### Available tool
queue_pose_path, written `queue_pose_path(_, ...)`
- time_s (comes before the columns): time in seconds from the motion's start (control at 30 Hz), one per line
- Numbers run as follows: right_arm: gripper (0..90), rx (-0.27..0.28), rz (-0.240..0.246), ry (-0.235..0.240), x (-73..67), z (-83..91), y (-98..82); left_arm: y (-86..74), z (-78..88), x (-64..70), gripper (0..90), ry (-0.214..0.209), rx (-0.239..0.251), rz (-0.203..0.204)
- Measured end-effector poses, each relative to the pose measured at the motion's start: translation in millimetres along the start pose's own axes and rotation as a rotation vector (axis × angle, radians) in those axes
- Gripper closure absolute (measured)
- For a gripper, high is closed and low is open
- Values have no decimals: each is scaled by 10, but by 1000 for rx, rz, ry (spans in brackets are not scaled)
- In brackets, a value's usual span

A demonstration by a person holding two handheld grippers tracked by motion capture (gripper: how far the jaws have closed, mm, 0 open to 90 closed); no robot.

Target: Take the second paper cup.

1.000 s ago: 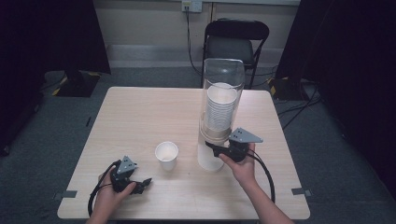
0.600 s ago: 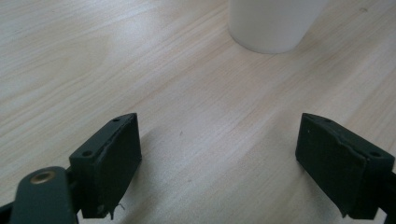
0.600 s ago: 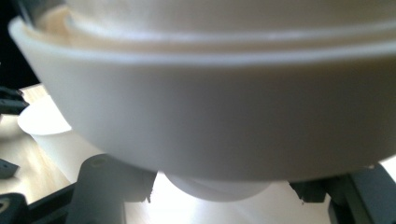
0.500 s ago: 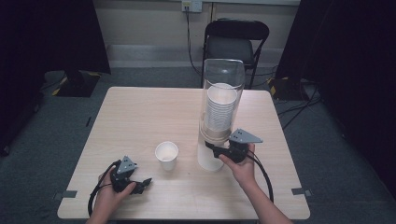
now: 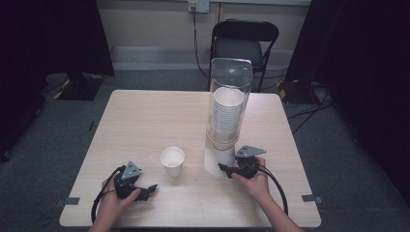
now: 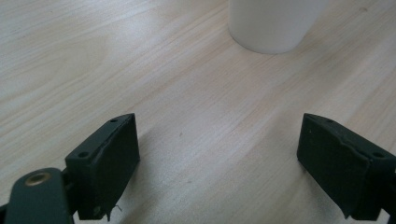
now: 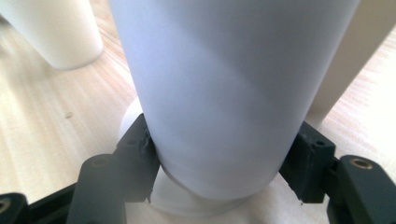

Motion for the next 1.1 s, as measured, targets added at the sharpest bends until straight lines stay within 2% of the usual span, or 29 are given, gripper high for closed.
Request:
queue_pose_path(0.4,363,-32,-30,-39,192,169,-207,0,-1,1,123,0,1,0)
queue_pose_path(0.5,362,-33,-71,-46,251,170,-238,0,-1,0,124,0,1,0)
queue_pose_path(0.57,361,-36,-77,-50,281,161,-252,0,-1,0,123,0,1,0)
queue_pose_path(0.93,359,-87,-67,-59,279,139,-273,0,-1,1,123,-1,1,0)
queue_pose_path(1.1,359,-93,-59,-60,271,138,-273,0,-1,1,123,-1,1,0)
Point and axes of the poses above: each handheld gripper's, and its own axes: z roughly backward along the jaws, y roughly out of its top, x roughly to its right, the point moved 2 cm from there along -z, roughly forward along the jaws, and after that the axes turned 11 degrees about -x, right-handed, at the moved point
